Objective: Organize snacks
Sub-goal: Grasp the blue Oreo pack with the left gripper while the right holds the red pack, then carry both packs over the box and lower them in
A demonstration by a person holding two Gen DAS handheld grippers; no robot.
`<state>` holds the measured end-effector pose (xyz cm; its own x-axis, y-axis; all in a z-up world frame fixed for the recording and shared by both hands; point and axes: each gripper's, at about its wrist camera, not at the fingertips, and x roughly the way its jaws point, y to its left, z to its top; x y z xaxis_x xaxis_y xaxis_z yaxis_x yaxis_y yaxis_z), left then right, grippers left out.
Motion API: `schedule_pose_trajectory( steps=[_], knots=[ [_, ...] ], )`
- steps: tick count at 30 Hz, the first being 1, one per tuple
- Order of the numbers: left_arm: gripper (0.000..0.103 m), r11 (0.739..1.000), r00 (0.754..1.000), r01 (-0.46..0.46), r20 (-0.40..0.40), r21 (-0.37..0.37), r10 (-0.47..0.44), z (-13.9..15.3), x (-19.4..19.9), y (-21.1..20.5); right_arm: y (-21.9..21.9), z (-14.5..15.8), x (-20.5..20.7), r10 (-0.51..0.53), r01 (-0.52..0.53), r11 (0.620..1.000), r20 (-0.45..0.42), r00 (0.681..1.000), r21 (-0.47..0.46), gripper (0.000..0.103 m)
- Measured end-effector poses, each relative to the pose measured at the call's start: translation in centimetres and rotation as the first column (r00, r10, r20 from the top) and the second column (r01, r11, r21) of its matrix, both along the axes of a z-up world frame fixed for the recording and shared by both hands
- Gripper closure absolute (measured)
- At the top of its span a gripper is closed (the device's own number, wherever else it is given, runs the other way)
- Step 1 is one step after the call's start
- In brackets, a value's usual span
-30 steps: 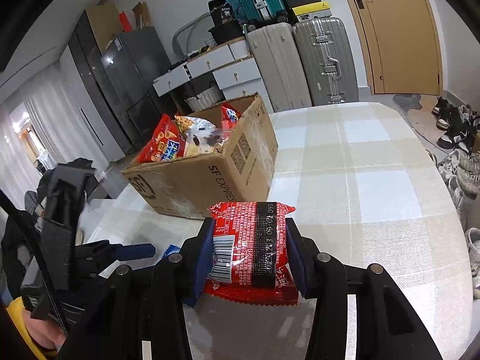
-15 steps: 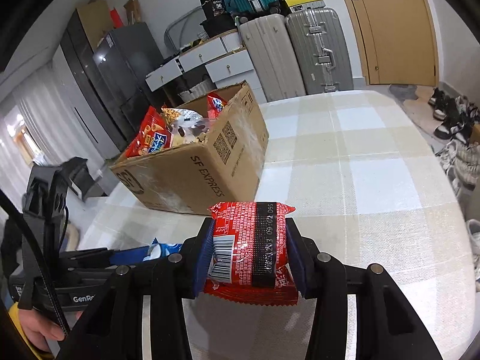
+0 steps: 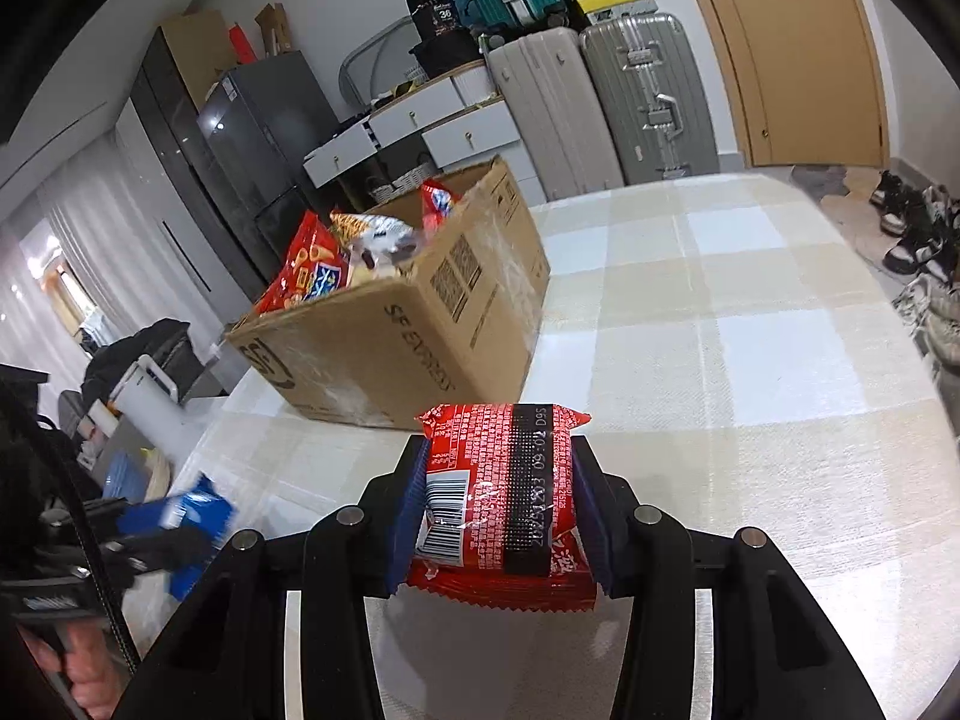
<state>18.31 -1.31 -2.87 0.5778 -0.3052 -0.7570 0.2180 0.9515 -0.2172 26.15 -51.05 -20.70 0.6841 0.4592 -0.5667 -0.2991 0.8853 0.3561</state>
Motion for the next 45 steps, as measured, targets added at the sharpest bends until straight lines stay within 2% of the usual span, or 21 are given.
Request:
schedule_pose_trajectory(
  steps=[5,16,22,26,34,37,45],
  knots=[
    [0.059,0.996,0.999,0.002,0.044,-0.086,0.002,3.0,-2.7,3.6,0.7,1.0,-2.5,0.011,-0.011,1.0,0.039,0.999,0.0,0.057],
    [0.059,0.985,0.99,0.069,0.132,-0.156,-0.048,3.8,-7.8,5.0,4.4,2.8,-10.7,0.11,-0.116,0.984,0.048,0.993,0.136,0.057],
    [0.059,0.976,0.984,0.085,0.168,-0.203,-0.051,4.5,-10.1,6.9,6.1,3.2,-13.5,0.125,-0.128,0.982,0.033,0.992,0.137,0.057],
    [0.059,0.973,0.986,0.073,0.162,-0.217,-0.038,4.6,-10.5,8.3,6.7,3.9,-14.5,0.12,-0.124,0.984,0.039,0.992,0.129,0.057],
    [0.059,0.969,0.985,0.063,0.172,-0.238,-0.022,5.2,-10.6,10.8,8.1,4.5,-13.9,0.122,-0.125,0.985,0.028,0.992,0.119,0.057],
    [0.059,0.968,0.988,0.051,0.156,-0.246,-0.012,5.6,-9.5,10.9,8.7,4.8,-13.3,0.141,-0.145,0.983,0.037,0.989,0.112,0.057],
    [0.059,0.97,0.98,0.081,0.193,-0.23,-0.036,8.7,-4.9,8.5,7.9,6.2,-11.5,0.115,-0.122,0.985,0.06,0.992,0.125,0.057]
  ],
)
